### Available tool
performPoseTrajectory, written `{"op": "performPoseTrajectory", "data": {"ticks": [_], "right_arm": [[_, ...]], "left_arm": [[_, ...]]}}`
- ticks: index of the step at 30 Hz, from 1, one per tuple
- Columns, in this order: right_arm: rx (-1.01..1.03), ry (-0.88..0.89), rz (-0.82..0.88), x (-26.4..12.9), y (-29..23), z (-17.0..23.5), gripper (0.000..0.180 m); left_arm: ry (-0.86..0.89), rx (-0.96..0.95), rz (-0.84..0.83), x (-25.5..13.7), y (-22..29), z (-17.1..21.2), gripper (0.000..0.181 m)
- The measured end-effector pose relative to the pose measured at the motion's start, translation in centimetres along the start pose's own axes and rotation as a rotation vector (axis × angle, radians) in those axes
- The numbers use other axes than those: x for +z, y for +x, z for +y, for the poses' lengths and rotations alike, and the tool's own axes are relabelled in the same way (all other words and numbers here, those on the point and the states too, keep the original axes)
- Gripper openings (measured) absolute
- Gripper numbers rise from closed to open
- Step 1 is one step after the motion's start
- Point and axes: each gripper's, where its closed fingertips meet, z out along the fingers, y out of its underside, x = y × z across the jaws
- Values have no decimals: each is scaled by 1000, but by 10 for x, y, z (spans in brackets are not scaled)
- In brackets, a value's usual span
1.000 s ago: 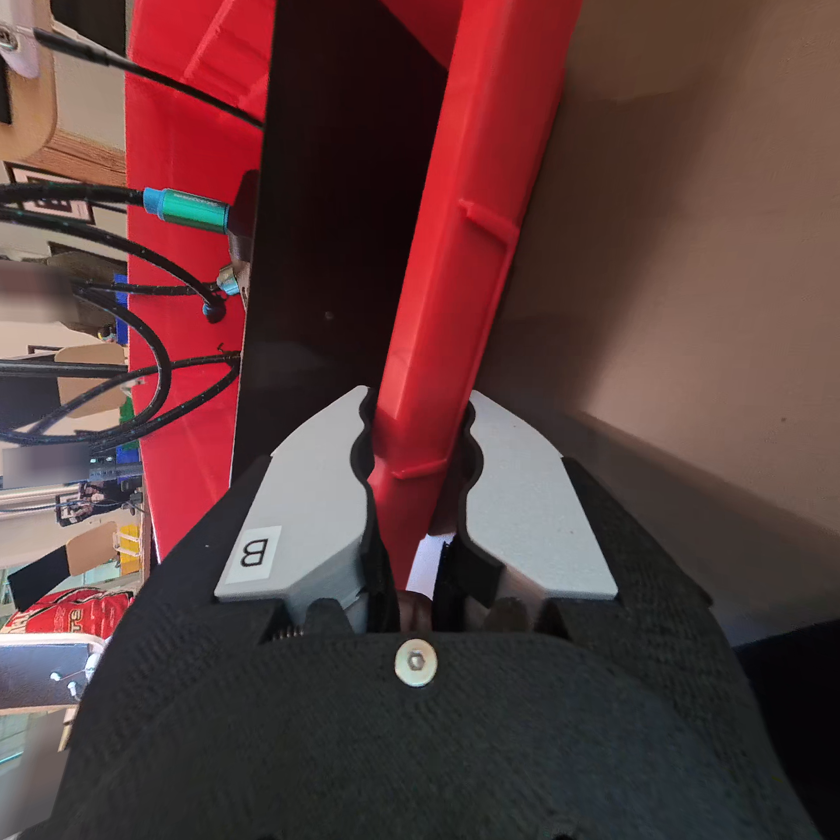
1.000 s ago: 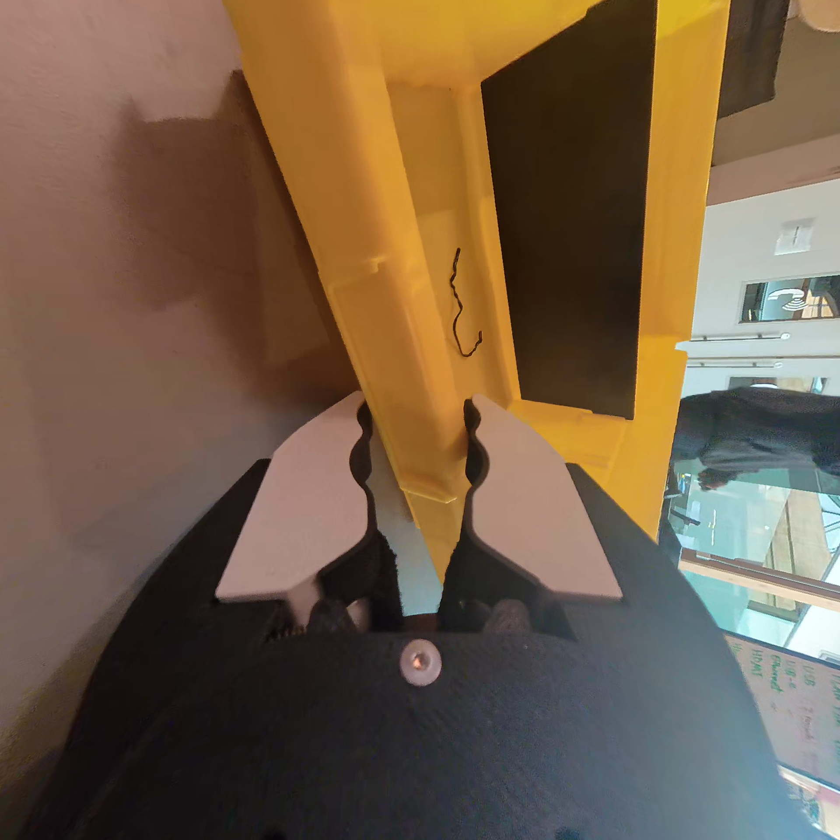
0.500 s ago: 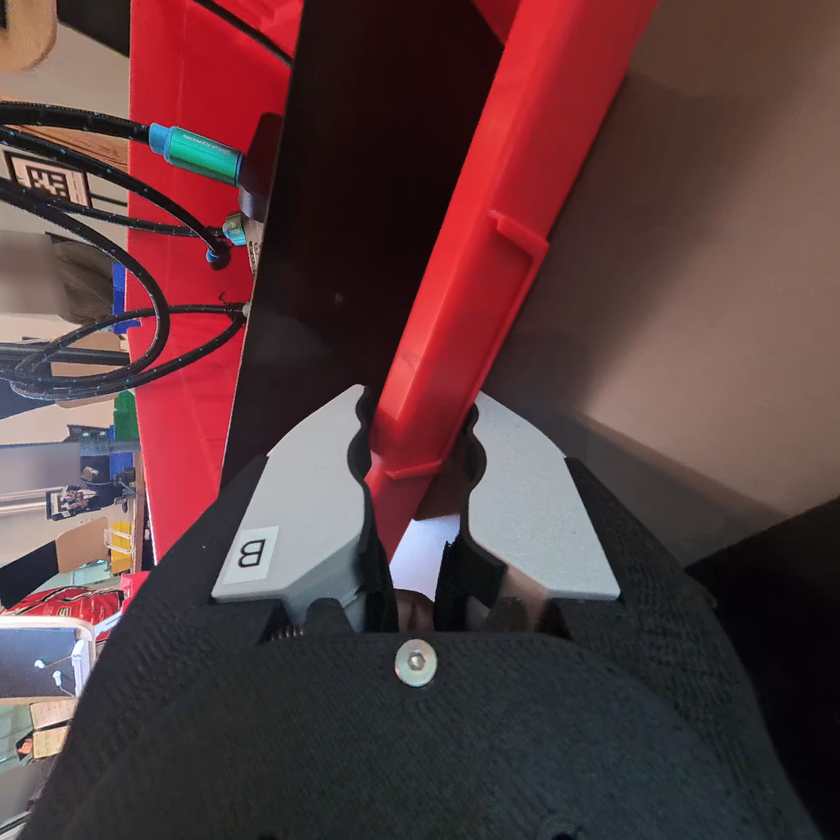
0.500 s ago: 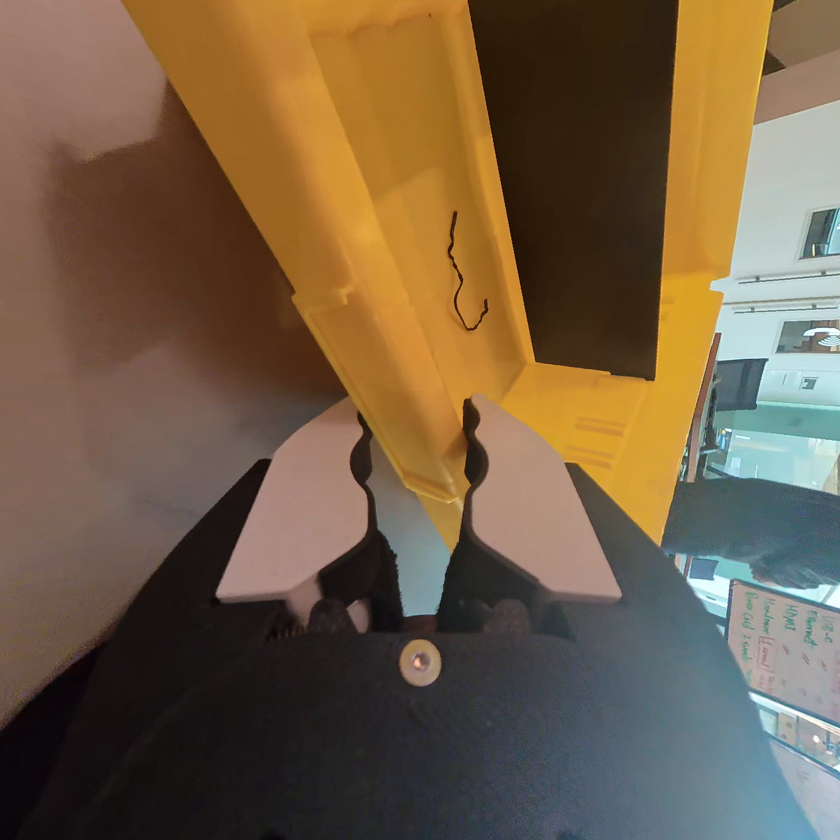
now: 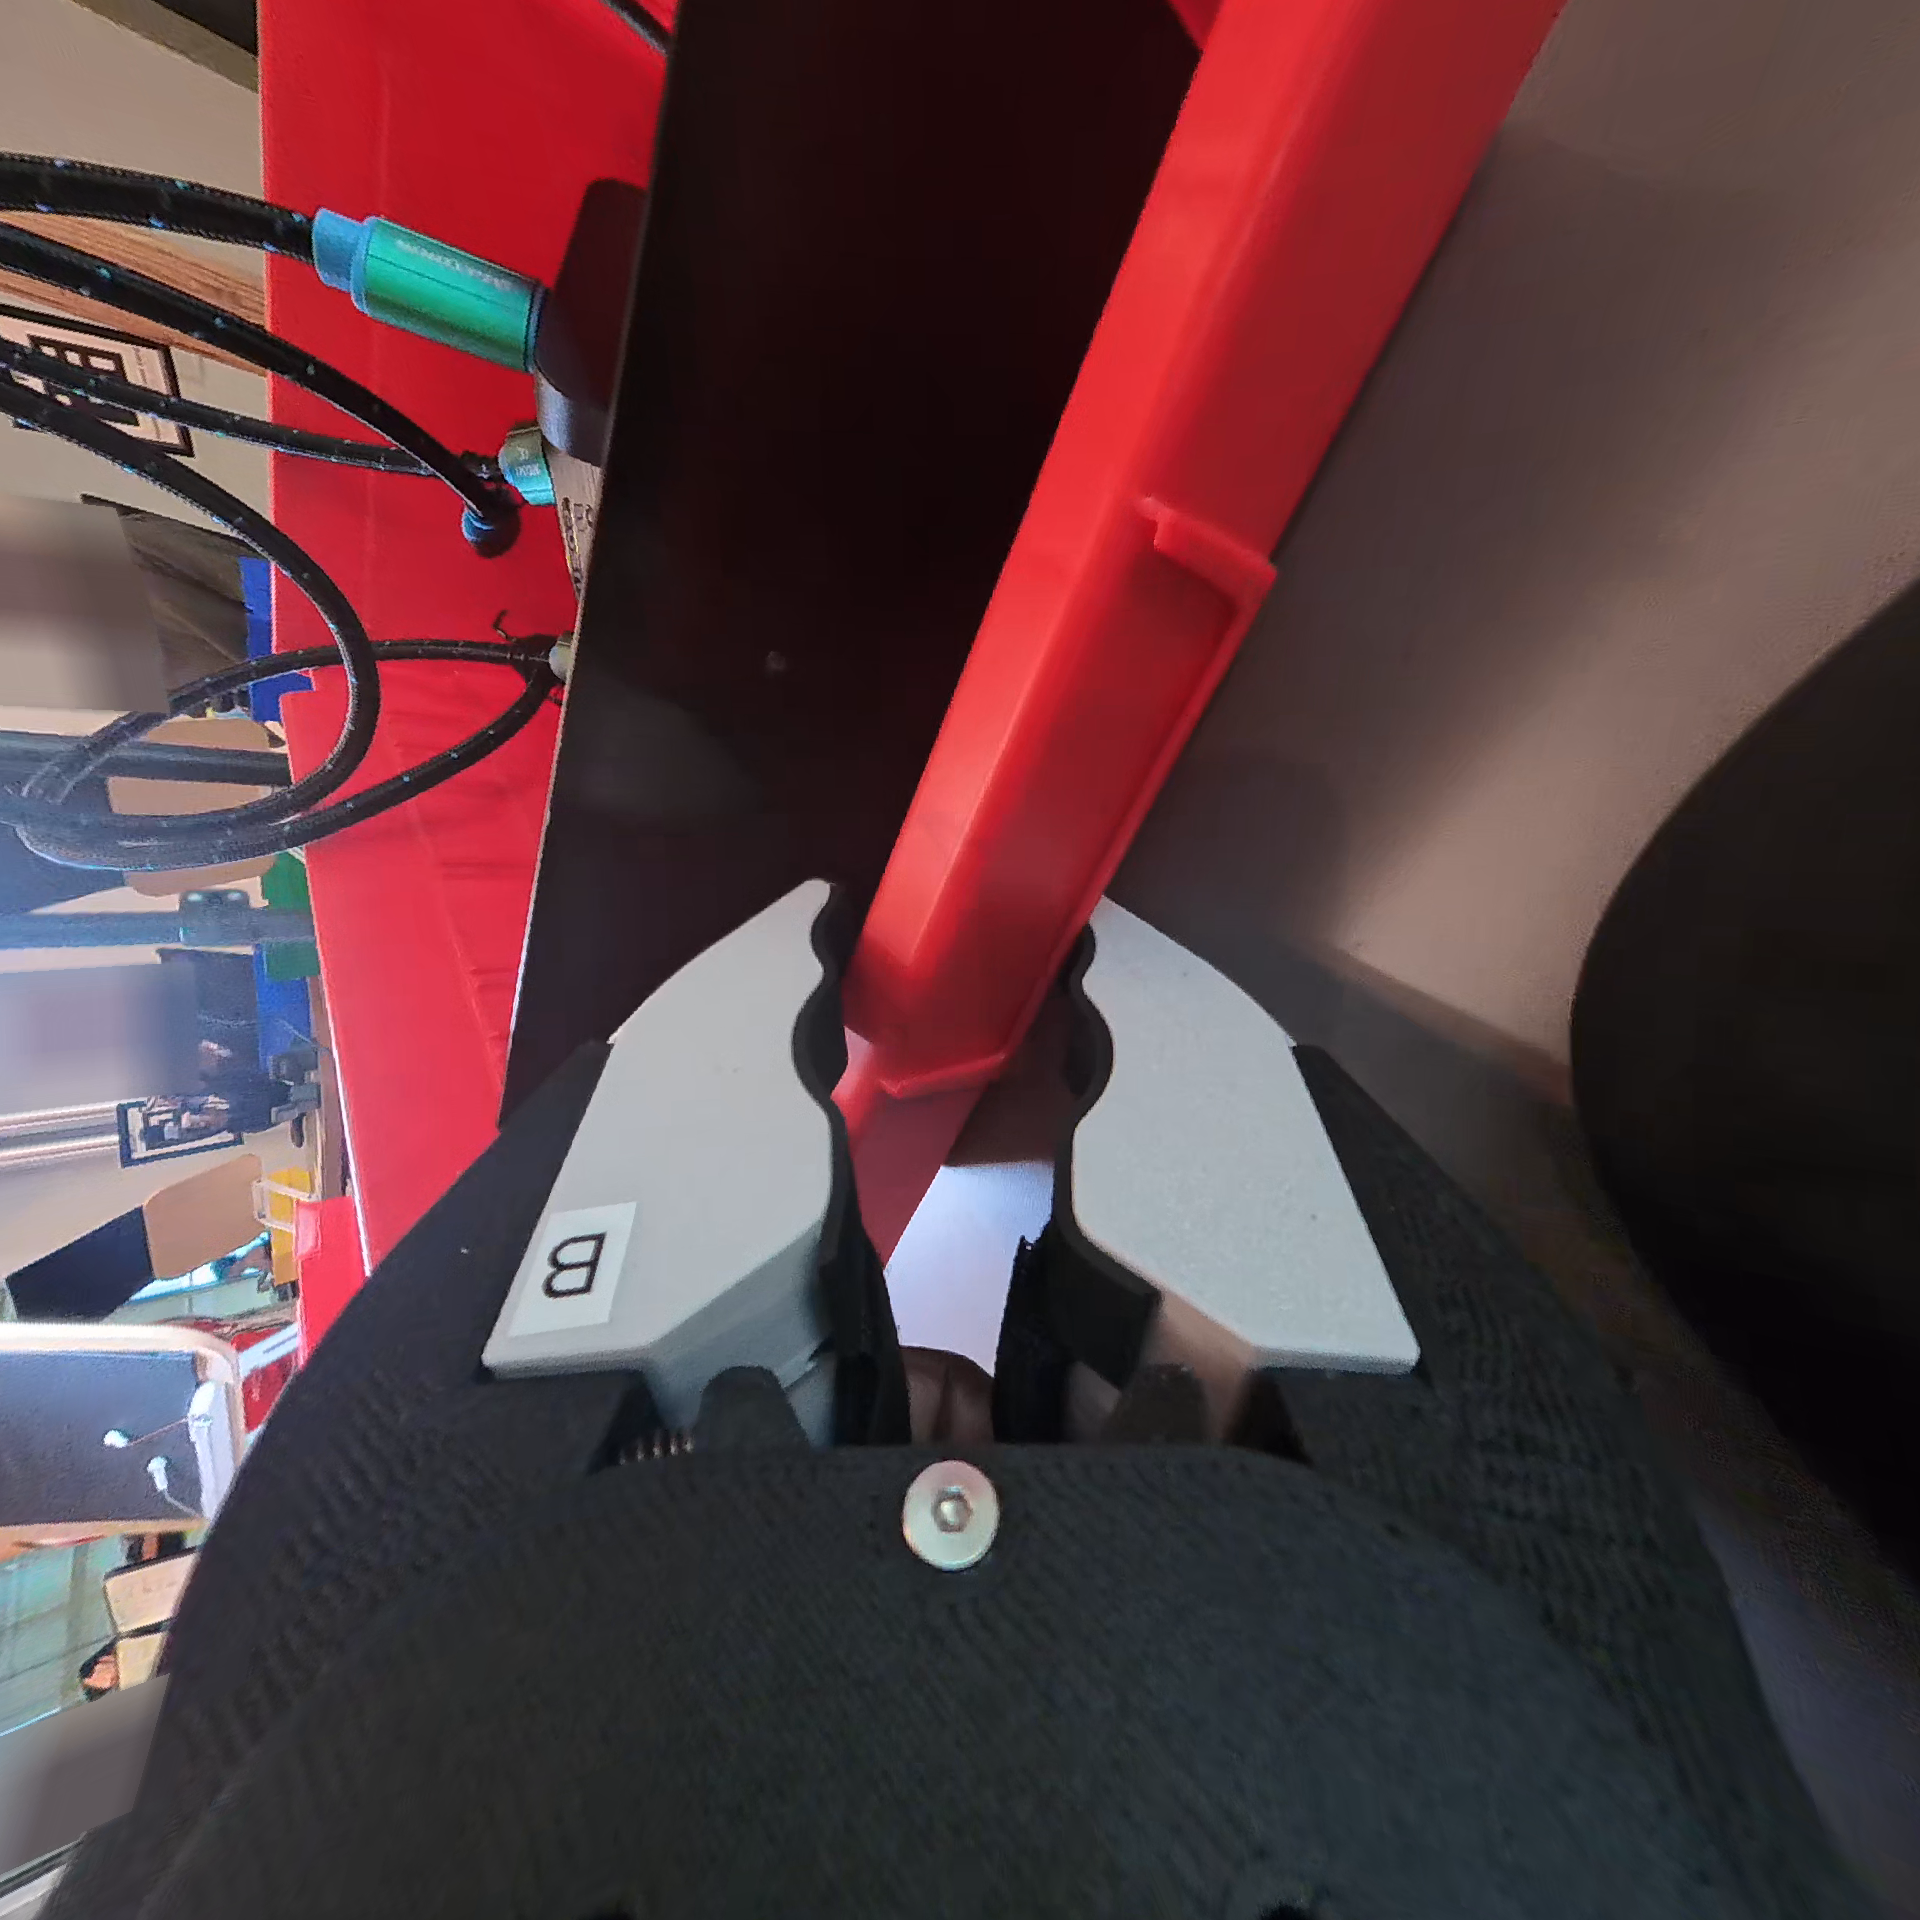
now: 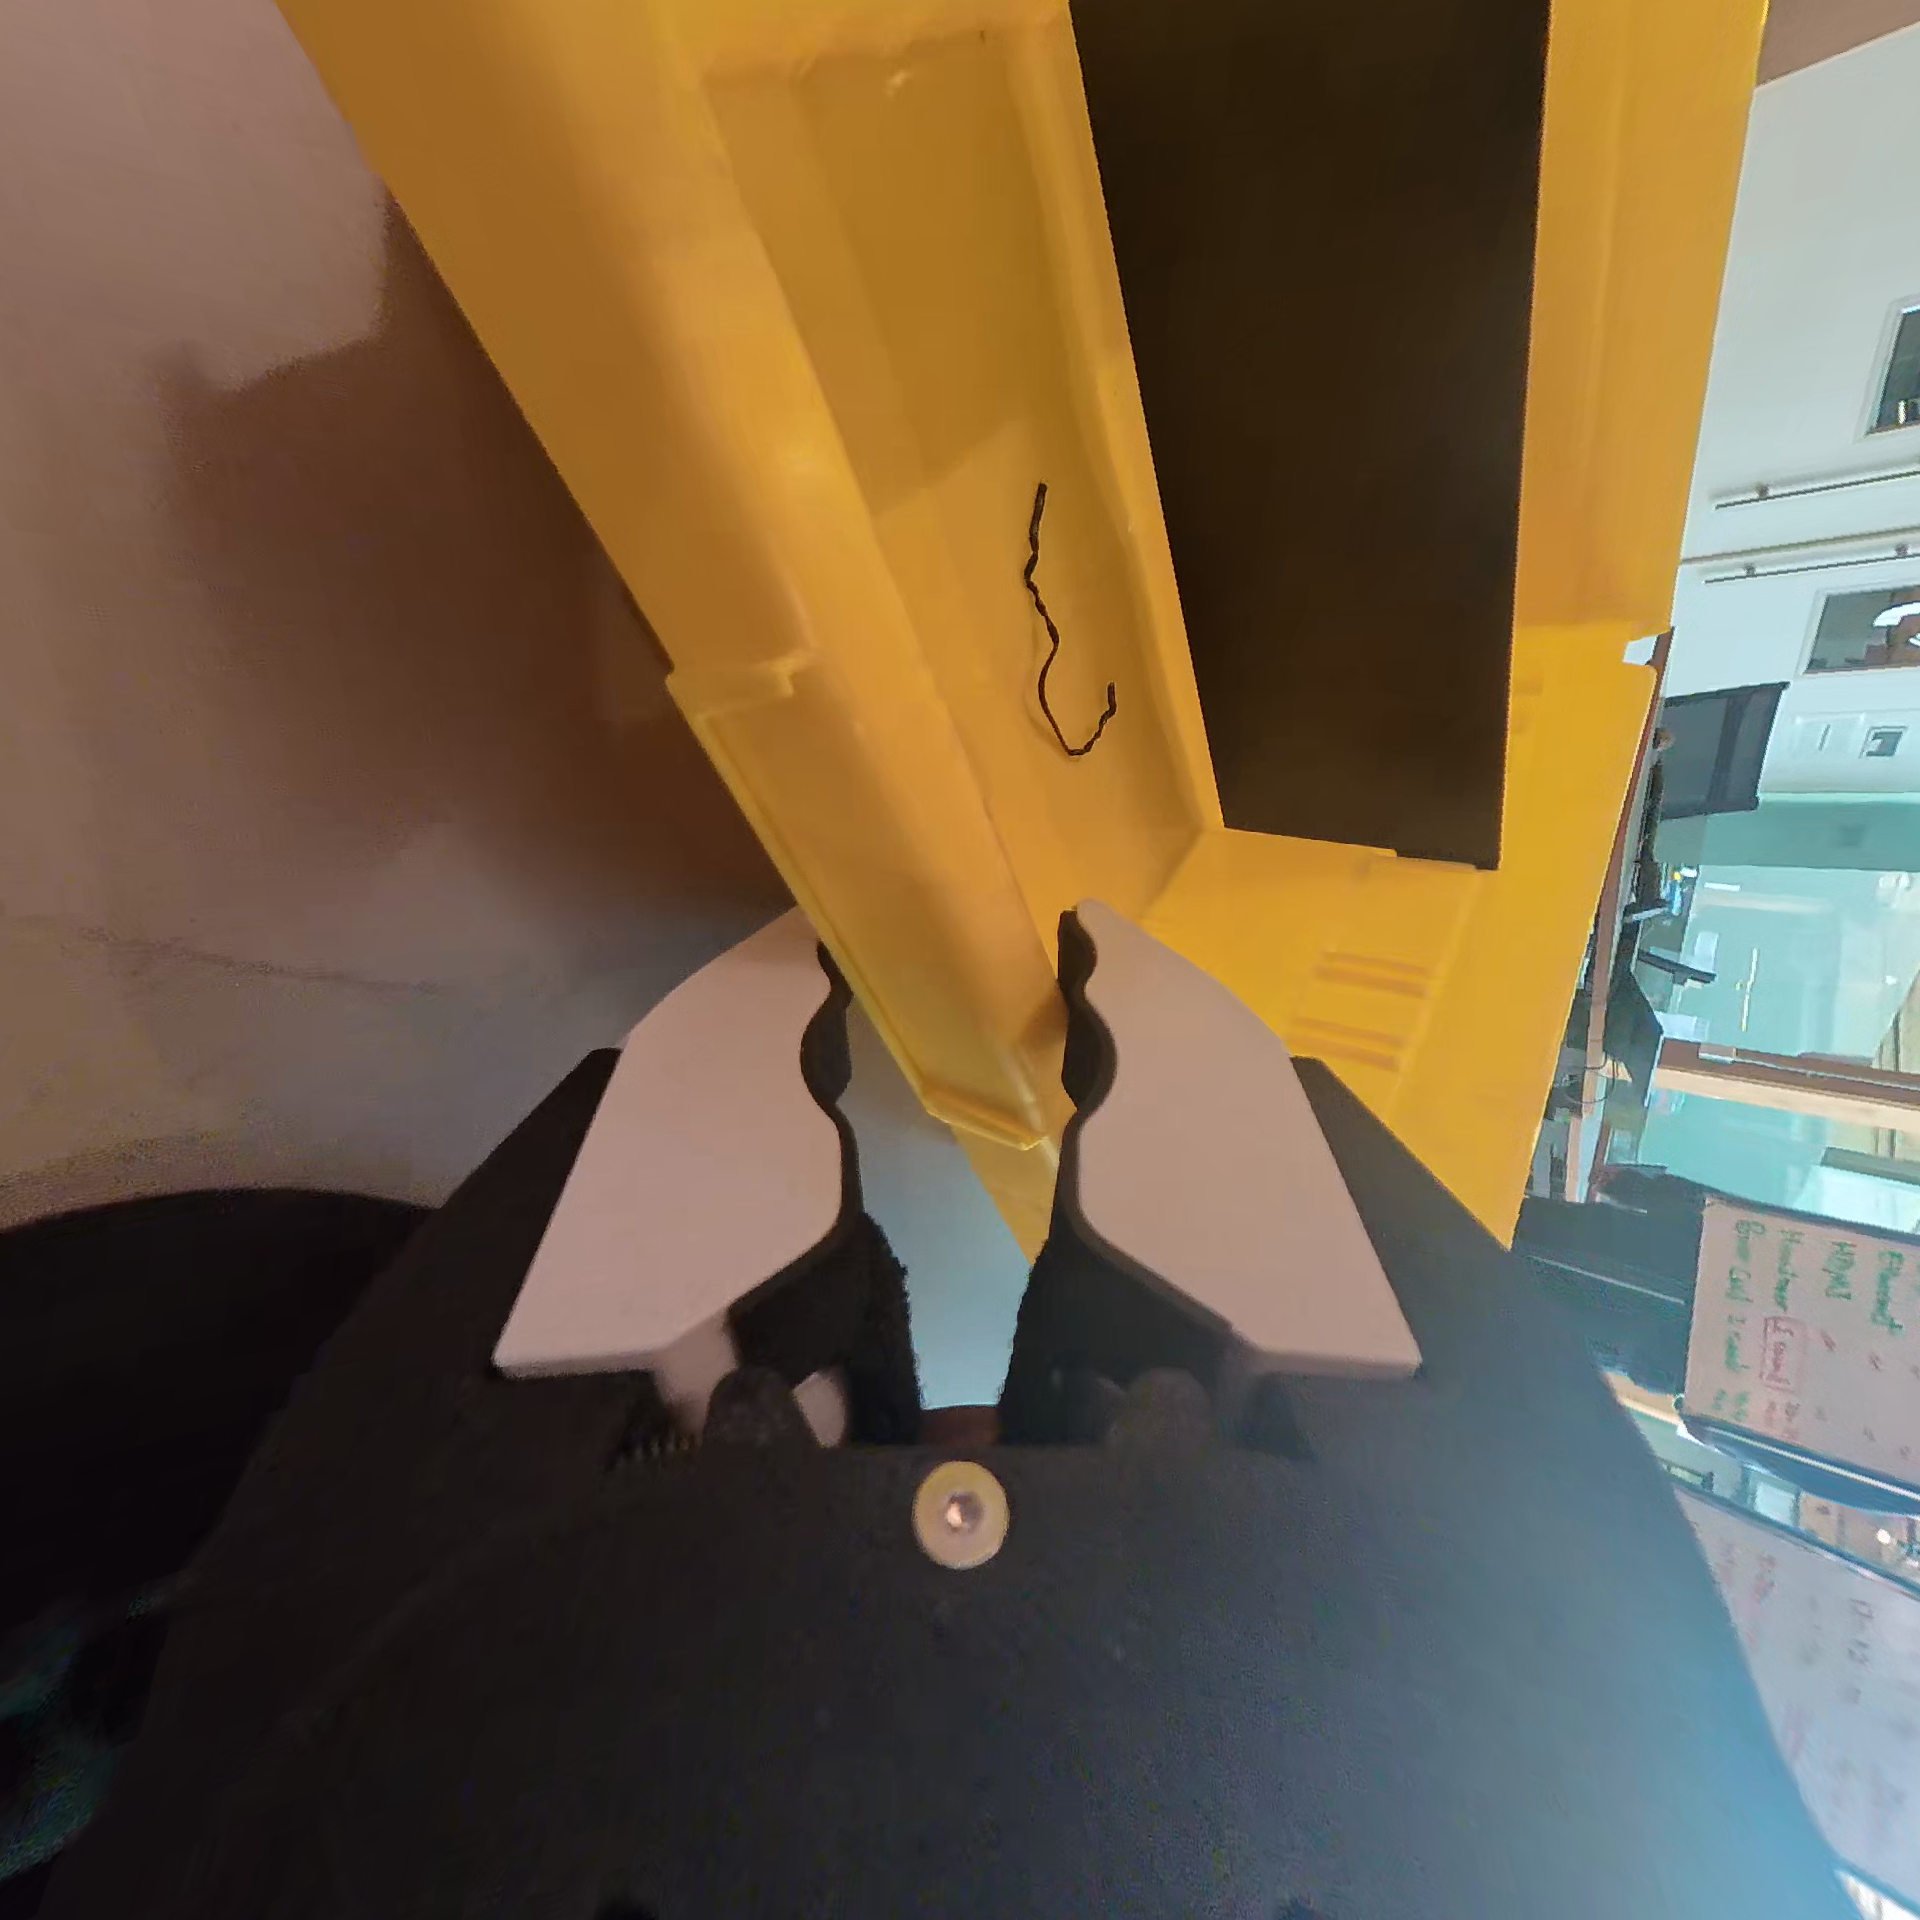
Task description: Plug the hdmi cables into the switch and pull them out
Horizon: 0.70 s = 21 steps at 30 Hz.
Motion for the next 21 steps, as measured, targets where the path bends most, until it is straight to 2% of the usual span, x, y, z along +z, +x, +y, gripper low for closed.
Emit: {"op": "performPoseTrajectory", "data": {"ticks": [13,21], "right_arm": [[36,-45,18,-9,9,50,39],[43,-15,15,-13,12,65,39]], "left_arm": [[-45,36,8,-27,-6,62,38],[-97,-13,-22,-48,1,82,39]]}}
